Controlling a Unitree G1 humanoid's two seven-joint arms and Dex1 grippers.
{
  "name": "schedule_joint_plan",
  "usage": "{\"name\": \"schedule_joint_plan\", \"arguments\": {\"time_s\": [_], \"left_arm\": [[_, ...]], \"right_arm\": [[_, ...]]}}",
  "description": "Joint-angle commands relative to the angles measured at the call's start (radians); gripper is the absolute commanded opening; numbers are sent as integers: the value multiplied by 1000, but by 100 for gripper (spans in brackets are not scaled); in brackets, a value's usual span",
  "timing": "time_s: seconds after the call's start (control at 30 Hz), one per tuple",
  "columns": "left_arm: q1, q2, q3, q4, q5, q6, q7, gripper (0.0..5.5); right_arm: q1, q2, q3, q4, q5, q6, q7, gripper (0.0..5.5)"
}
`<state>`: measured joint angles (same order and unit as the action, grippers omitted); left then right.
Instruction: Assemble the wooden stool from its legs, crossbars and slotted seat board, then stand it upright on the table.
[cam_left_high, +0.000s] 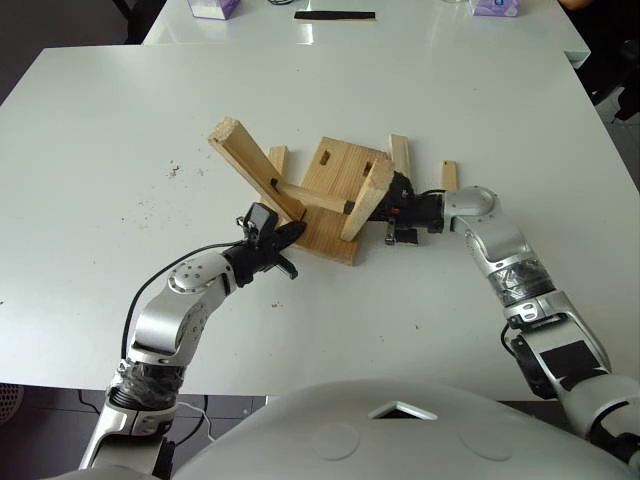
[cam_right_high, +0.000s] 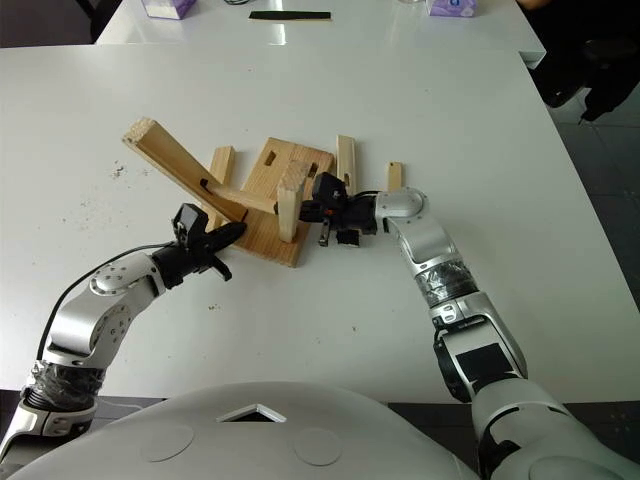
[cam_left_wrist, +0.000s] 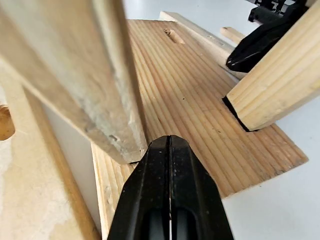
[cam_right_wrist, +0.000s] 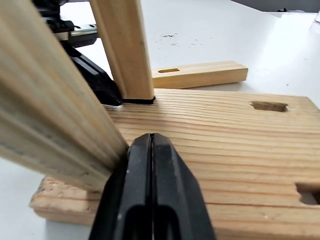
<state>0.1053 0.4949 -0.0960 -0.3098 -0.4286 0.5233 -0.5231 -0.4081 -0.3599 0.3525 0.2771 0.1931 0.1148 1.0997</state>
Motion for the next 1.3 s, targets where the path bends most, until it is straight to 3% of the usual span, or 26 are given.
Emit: {"name": "schedule_joint_plan", "arguments": {"time_s": [0.03, 0.33, 0.5, 0.63, 0.97, 1.3], "left_arm": [[-19, 9, 27, 32, 33, -12, 0, 0], [-65, 6, 62, 95, 82, -38, 5, 0], [-82, 16, 125, 118, 66, -47, -5, 0], [-37, 24, 236, 53, -48, -12, -53, 0], [201, 123, 346, -75, -103, 51, -142, 0], [207, 45, 166, -59, -35, 45, -106, 0]], "right_arm": [[62, -15, 52, -128, -10, 27, 38, 2], [158, 38, 103, -295, 8, 141, -31, 2], [113, 11, -30, -319, 49, 162, -86, 2], [-42, -13, -123, -122, -10, 84, -160, 2], [-335, 62, -95, 602, -243, -237, -355, 2], [-326, 67, -43, 646, -284, -282, -170, 2]]}}
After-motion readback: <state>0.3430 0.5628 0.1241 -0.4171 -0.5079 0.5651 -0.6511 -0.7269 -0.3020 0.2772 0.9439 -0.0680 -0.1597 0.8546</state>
